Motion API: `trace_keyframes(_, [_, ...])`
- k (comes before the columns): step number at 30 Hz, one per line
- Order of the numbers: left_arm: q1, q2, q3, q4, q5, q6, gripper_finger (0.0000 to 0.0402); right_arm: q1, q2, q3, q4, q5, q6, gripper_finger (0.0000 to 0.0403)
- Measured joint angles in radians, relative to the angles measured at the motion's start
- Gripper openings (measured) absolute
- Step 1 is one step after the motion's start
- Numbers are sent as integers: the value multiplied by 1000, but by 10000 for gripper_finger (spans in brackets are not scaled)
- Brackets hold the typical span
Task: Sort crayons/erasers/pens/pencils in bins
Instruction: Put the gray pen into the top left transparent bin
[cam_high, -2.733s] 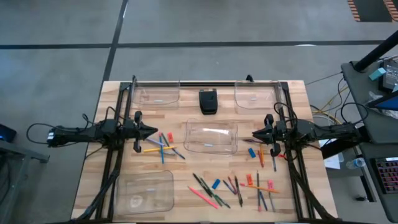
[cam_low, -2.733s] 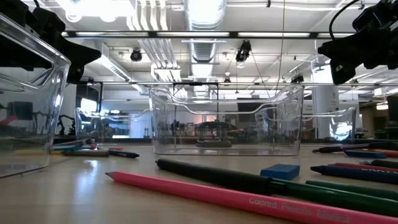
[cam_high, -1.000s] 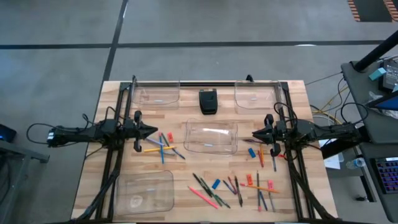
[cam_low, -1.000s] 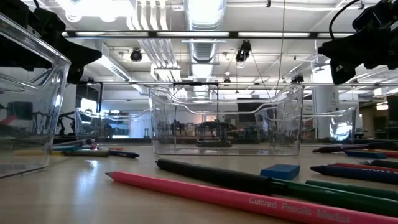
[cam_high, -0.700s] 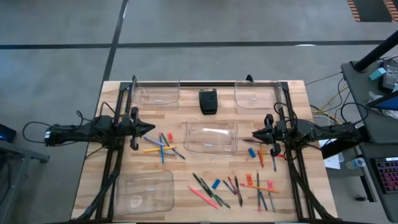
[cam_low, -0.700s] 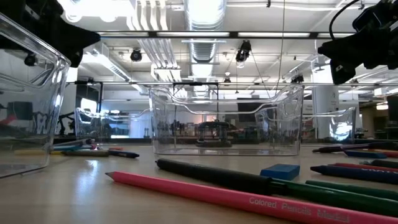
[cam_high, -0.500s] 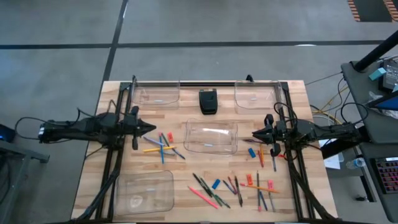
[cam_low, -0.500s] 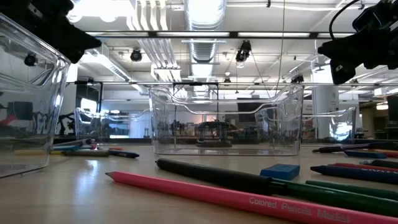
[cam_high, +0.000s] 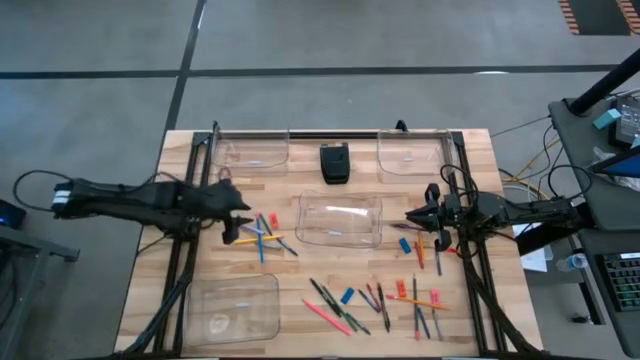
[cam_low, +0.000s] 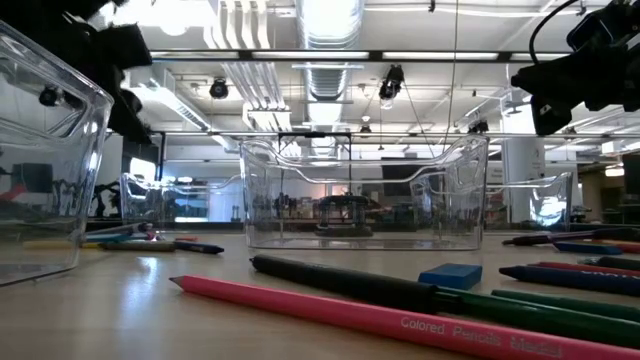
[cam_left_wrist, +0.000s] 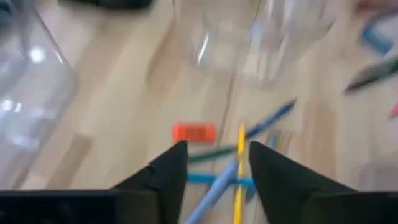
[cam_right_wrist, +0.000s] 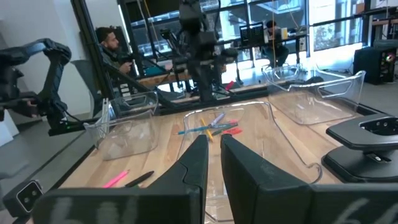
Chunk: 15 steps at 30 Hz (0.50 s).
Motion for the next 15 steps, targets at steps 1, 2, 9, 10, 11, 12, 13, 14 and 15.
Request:
trace_keyframes(1, [1, 23, 0, 5, 4, 0, 191, 0, 0, 0, 1, 0, 1, 36])
trace_keyframes(2, [1, 45, -1, 1, 12, 0, 203, 0, 0, 0, 1, 1, 0, 36])
trace_keyframes(9, [1, 213, -5, 2, 31, 5, 233, 0, 1, 0, 2, 1, -1, 36])
trace_keyframes(10, [1, 230, -5, 5, 31, 5, 233, 0, 1, 0, 2, 0, 0, 36])
trace_keyframes(11, [1, 249, -5, 4, 33, 5, 233, 0, 0, 0, 2, 0, 0, 36])
trace_keyframes(12, [1, 271, -5, 4, 34, 5, 233, 0, 0, 0, 2, 1, 0, 36])
trace_keyframes(13, [1, 292, -5, 4, 34, 5, 233, 0, 0, 0, 2, 0, -1, 36])
trace_keyframes(14, [1, 311, -6, 3, 34, 5, 233, 0, 0, 0, 2, 0, -1, 36])
trace_keyframes(15, [1, 326, -6, 3, 35, 5, 233, 0, 0, 0, 2, 0, 0, 36])
